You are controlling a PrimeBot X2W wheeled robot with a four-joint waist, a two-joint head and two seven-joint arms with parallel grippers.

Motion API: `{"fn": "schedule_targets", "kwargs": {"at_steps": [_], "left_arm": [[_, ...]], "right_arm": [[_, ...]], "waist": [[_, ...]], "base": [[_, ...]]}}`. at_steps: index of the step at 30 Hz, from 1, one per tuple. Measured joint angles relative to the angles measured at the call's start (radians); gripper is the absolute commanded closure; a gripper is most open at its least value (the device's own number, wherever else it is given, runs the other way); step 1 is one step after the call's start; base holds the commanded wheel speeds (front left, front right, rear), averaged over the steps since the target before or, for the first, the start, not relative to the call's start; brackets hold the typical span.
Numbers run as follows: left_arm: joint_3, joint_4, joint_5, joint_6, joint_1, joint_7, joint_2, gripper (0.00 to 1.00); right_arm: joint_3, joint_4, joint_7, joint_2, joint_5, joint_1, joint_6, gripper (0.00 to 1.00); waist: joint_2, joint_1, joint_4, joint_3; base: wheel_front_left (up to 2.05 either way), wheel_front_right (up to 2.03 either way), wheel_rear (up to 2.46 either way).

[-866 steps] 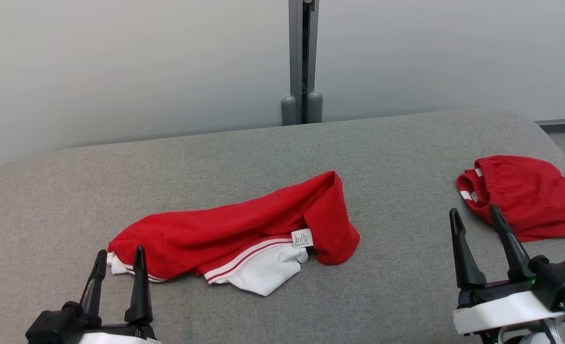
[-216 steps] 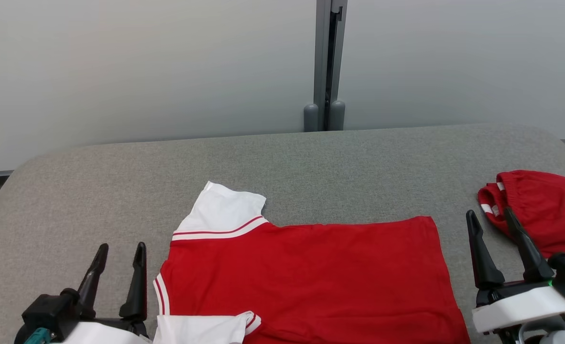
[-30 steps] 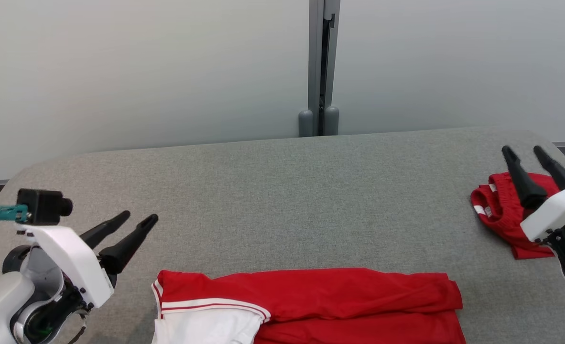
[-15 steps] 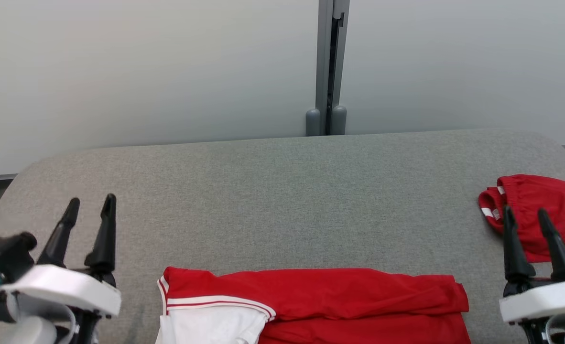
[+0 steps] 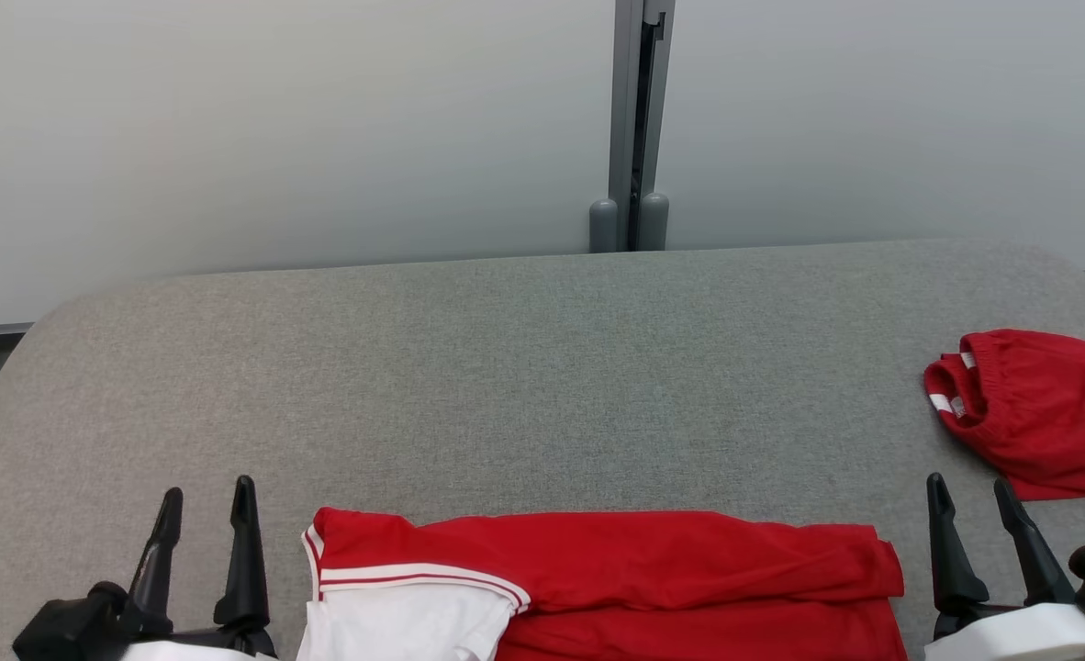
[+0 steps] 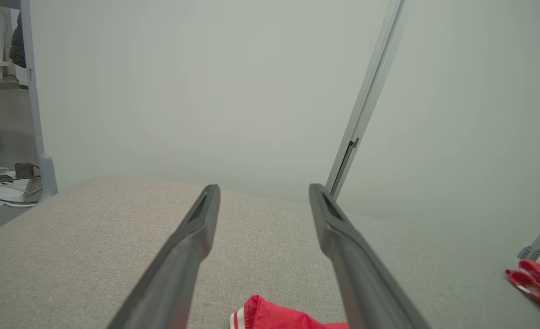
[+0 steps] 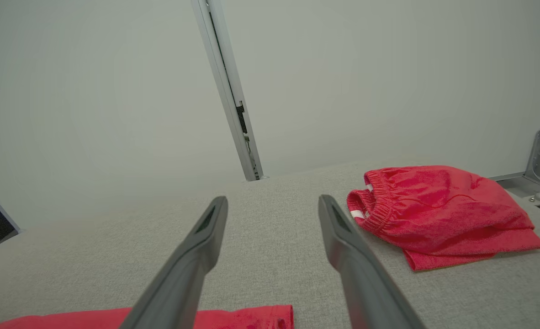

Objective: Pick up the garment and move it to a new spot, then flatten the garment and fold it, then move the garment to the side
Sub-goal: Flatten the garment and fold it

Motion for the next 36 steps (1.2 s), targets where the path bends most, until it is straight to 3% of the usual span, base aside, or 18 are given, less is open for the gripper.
{"fn": "schedule_targets", "kwargs": {"at_steps": [8, 16, 29, 36], "left_arm": [[0.057, 0.063, 0.077, -0.102, 0.009, 0.0, -0.093, 0.0], [0.084, 0.105, 0.12, -0.164, -0.008, 0.0, -0.138, 0.0], [0.118, 0.157, 0.157, -0.217, -0.03, 0.0, -0.166, 0.0], [0.121, 0.17, 0.165, -0.227, -0.033, 0.0, -0.174, 0.0]], "right_arm": [[0.003, 0.095, 0.002, 0.015, 0.0, -0.014, 0.0, 0.0], [0.015, 0.27, 0.135, 0.022, 0.051, -0.081, 0.0, 0.0], [0.067, 0.482, 0.202, 0.04, 0.196, -0.119, 0.0, 0.0], [0.104, 0.535, 0.267, 0.04, 0.276, -0.168, 0.0, 0.0]], "waist": [[0.0, 0.0, 0.007, 0.003], [0.0, 0.0, 0.006, 0.013], [0.0, 0.0, 0.033, 0.028], [0.0, 0.0, 0.032, 0.027]], "base": [[0.0, 0.0, 0.0], [0.0, 0.0, 0.0], [0.0, 0.0, 0.0], [0.0, 0.0, 0.0]]}}
